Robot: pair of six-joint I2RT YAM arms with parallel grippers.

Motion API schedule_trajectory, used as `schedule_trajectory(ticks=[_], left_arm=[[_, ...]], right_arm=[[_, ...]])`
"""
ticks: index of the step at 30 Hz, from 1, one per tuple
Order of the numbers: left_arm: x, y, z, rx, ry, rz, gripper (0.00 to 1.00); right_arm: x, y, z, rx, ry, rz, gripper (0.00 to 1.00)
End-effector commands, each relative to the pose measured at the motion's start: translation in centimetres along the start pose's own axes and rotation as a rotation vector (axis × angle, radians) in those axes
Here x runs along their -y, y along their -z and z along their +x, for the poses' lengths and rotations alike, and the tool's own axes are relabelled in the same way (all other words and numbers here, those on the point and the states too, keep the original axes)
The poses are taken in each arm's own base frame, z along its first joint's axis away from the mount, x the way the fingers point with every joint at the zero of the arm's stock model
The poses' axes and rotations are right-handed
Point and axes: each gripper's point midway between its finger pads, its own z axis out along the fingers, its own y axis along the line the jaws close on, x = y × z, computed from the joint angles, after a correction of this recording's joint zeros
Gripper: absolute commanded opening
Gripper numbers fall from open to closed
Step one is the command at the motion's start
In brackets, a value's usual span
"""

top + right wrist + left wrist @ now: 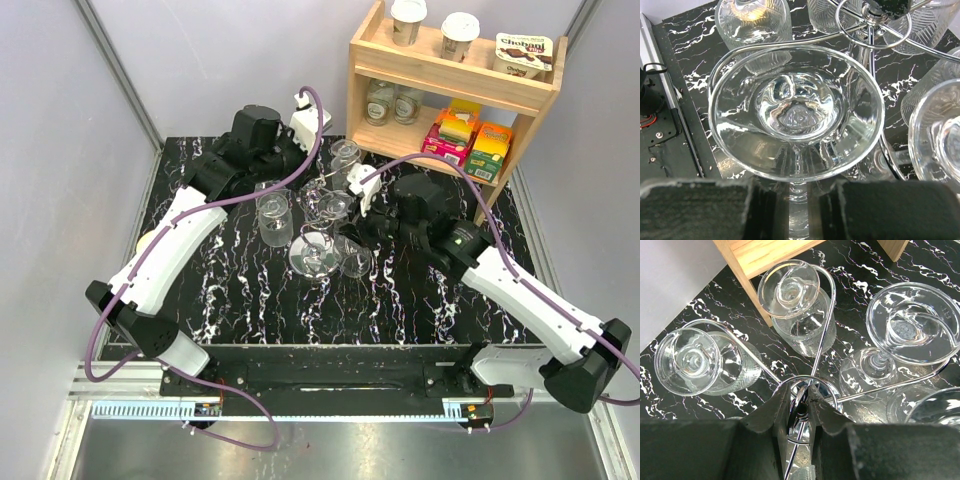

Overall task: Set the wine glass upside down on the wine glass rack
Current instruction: Turn the wine glass upside down at the wine rack.

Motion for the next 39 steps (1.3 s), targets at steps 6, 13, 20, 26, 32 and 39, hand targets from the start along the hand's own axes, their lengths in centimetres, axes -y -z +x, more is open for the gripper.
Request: schedule_trajectory(ticks=[6,13,20,26,32,39], left_arm=[[-0.2,1.7,-2.5,0.097,-0.017,-0.038,0.00],[-0.2,1.5,-2.3,0.091,-0.014,-0.039,0.00],[-0.2,1.2,-2.3,0.086,-0.010,-0.036,0.00],[-0.3,1.0,-2.2,0.083,-0.006,-0.038,0.00],[-0.4,0.6,-2.1,0.076,-0.007,-0.037,0.00],[-0.6,0.5,-1.7,0.066,-0.025,-0.044,0.00]], right_arm=[[0.3,-0.5,-4.9,0.146,0.042,-0.017,0.00],[-0.5,-1.2,-5.5,0.155,0.035,-0.074,0.00],[-0.8,-1.7,-6.5,0.164,0.035,-0.102,0.00],[-1.8,-2.2,-5.8,0.164,0.029,-0.169,0.00],[-4.0,-2.1,-4.5,0.196,0.124,-0.309,0.00],[-5.4,-2.7,-4.9,0.258,0.165,-0.408,0.00]])
